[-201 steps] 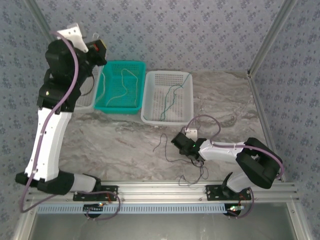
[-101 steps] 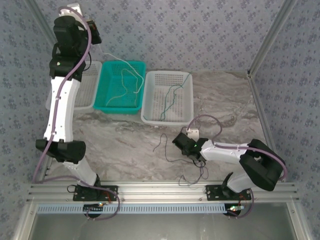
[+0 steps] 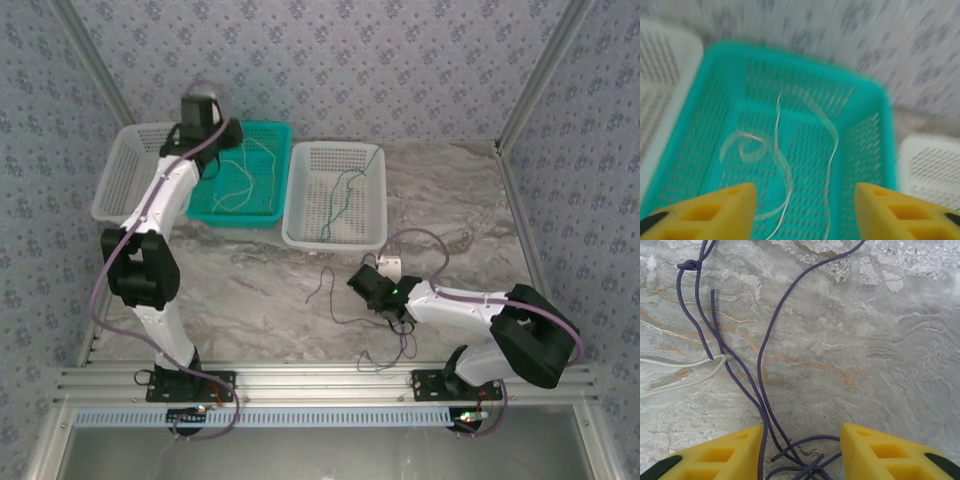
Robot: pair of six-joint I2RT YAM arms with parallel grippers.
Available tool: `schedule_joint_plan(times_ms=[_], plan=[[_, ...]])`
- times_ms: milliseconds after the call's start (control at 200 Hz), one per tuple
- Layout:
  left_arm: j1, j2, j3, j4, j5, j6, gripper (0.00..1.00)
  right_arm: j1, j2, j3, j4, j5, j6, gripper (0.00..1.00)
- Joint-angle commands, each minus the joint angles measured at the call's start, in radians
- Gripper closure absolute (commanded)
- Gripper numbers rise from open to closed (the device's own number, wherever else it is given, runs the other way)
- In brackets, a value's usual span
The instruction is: Untangle the cables
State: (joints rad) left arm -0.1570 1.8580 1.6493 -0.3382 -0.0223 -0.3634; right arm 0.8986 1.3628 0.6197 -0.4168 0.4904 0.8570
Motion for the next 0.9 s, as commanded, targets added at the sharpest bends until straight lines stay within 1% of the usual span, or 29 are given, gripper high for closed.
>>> schedule_joint_plan(times_ms=[0, 120, 180, 235, 300, 340, 390, 510, 585, 640, 685, 800, 839, 894], plan=[[0.000, -0.178, -0.058, 0.148, 0.028, -0.069, 0.36, 0.002, -0.025, -0.002, -0.043, 0.030, 0.034, 0.56], [-0.001, -0.313, -0.140, 0.176, 0.103, -0.107, 0.24, -0.001, -0.021, -0.005, -0.032, 0.030, 0.033, 0.61], [-0.008, -0.390, -0.192, 0.180, 0.152, -0.131, 0.20, -0.003, -0.013, -0.002, -0.022, 0.029, 0.032, 0.62], [-0.024, -0.463, -0.247, 0.177, 0.189, -0.142, 0.19, -0.006, -0.003, 0.001, -0.010, 0.028, 0.032, 0.66], [-0.066, -0.564, -0.339, 0.171, 0.194, -0.150, 0.19, -0.011, 0.013, 0.007, -0.002, 0.024, 0.032, 0.73], [-0.103, -0.624, -0.403, 0.172, 0.188, -0.154, 0.18, -0.015, 0.027, 0.015, 0.000, 0.018, 0.033, 0.78], [-0.161, -0.697, -0.485, 0.169, 0.157, -0.160, 0.18, -0.017, 0.039, 0.019, 0.000, 0.016, 0.034, 0.82], [-0.306, -0.837, -0.673, 0.168, 0.055, -0.191, 0.19, -0.019, 0.060, 0.020, 0.010, 0.008, 0.047, 0.87], [-0.381, -0.883, -0.763, 0.158, 0.043, -0.239, 0.19, -0.021, 0.068, 0.018, 0.023, -0.001, 0.052, 0.90], [-0.433, -0.897, -0.813, 0.143, 0.039, -0.285, 0.19, -0.022, 0.072, 0.024, 0.026, -0.009, 0.047, 0.90], [-0.484, -0.900, -0.848, 0.130, 0.031, -0.312, 0.15, -0.023, 0.075, 0.029, 0.021, -0.009, 0.044, 0.90], [-0.640, -0.869, -0.916, 0.115, -0.037, -0.362, 0.14, -0.024, 0.083, 0.036, 0.020, -0.006, 0.048, 0.90], [-0.686, -0.842, -0.935, 0.117, -0.047, -0.378, 0.15, -0.023, 0.086, 0.035, 0.024, -0.005, 0.051, 0.90], [-0.744, -0.800, -0.954, 0.127, -0.056, -0.405, 0.22, -0.024, 0.094, 0.035, 0.027, -0.007, 0.058, 0.90]])
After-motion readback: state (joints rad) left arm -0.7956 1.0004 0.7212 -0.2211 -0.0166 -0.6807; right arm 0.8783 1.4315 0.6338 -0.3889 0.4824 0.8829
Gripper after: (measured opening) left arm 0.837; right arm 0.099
